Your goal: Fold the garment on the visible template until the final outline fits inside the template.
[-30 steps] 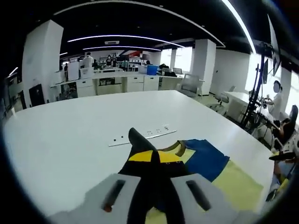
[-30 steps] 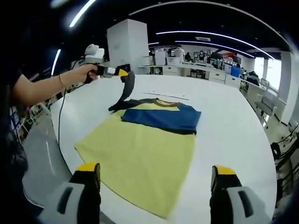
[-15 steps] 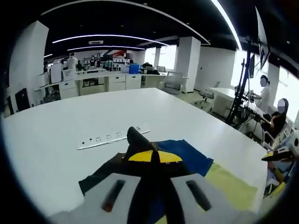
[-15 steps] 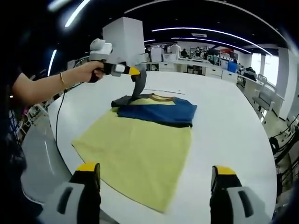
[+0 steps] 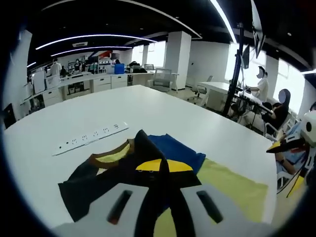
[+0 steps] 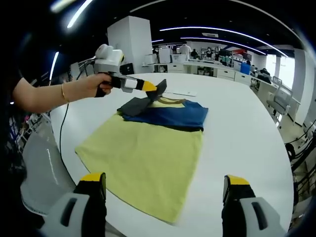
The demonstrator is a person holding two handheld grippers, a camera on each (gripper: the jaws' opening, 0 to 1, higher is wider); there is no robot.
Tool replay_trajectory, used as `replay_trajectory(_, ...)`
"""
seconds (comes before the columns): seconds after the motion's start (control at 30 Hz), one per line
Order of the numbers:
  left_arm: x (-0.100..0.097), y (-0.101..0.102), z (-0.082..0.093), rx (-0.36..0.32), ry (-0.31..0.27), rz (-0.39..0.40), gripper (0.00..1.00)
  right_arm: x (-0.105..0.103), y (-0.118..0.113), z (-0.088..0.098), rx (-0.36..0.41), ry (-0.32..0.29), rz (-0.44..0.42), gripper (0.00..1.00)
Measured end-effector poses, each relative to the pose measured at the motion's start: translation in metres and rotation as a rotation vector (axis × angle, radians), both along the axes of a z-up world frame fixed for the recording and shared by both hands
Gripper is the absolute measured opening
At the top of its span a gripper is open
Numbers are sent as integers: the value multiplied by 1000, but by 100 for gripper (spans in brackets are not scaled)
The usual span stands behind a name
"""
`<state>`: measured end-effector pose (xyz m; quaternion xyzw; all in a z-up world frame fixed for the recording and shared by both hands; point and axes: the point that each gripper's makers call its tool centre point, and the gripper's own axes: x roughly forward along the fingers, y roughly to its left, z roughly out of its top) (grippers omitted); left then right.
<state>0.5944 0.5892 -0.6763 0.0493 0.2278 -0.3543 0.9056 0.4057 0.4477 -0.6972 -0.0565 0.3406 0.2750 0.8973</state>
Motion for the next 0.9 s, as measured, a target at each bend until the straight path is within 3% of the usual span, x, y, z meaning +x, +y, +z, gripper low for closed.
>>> replay_trajectory(0.43,-30,-33,-32,128,-19,-169,0,-1,1,-9,-1,25,-3,99)
replay_trajectory(0.8,-35,-33,-55,155,5,-168,0,1,3,-15,-1,36,-3,99)
replay_trajectory(0.9,-35,-32,-53,151,-2,-159,10,3,3,-15,-2,34,-5,99)
